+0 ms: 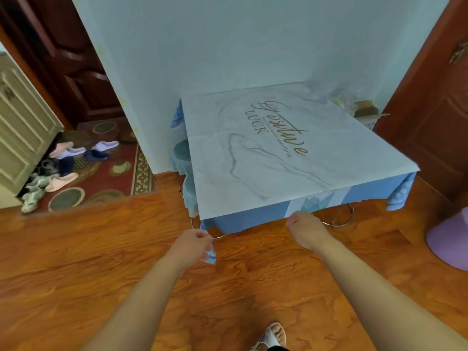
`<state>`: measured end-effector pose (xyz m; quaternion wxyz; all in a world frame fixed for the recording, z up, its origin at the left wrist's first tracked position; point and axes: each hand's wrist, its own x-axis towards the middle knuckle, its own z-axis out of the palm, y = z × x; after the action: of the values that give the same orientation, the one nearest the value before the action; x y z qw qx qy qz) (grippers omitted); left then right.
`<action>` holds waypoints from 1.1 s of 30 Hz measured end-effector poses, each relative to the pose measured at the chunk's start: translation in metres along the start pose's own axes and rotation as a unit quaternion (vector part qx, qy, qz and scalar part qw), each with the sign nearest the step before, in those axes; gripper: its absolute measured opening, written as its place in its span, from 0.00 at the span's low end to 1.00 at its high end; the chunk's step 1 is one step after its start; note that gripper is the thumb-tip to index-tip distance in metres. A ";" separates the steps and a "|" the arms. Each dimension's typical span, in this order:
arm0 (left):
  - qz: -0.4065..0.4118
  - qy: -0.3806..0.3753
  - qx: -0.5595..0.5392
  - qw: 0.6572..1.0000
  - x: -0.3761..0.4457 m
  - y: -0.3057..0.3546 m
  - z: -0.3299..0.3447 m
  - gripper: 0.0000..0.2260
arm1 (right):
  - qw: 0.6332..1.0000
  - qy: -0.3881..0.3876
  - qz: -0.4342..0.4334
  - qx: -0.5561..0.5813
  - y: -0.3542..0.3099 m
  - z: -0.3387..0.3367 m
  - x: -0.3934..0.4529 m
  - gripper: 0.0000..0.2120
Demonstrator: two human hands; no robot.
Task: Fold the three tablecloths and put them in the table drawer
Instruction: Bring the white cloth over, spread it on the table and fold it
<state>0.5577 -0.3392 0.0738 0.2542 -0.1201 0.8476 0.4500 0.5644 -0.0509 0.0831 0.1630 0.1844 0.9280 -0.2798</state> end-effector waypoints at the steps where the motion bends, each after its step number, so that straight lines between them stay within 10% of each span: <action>1: -0.011 0.005 -0.017 1.000 0.014 0.004 0.002 0.07 | 1.000 -0.004 -0.008 0.006 -0.006 -0.003 0.015 0.13; 12: -0.205 0.030 -0.203 0.957 0.160 0.011 0.009 0.14 | 0.996 -0.019 0.020 0.084 0.000 0.001 0.095 0.14; 24: -0.229 0.054 -0.399 0.886 0.219 0.047 0.012 0.13 | 0.957 -0.028 0.169 0.235 0.001 0.029 0.130 0.12; 33: -0.088 0.098 -0.191 0.973 0.219 0.047 -0.005 0.06 | 0.821 -0.004 0.283 0.495 0.010 0.035 0.152 0.16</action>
<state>0.3514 -0.3108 -0.0090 0.1809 -0.2844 0.7527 0.5655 0.4419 -0.0257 -0.0108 0.1253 0.4938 0.5709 -0.6438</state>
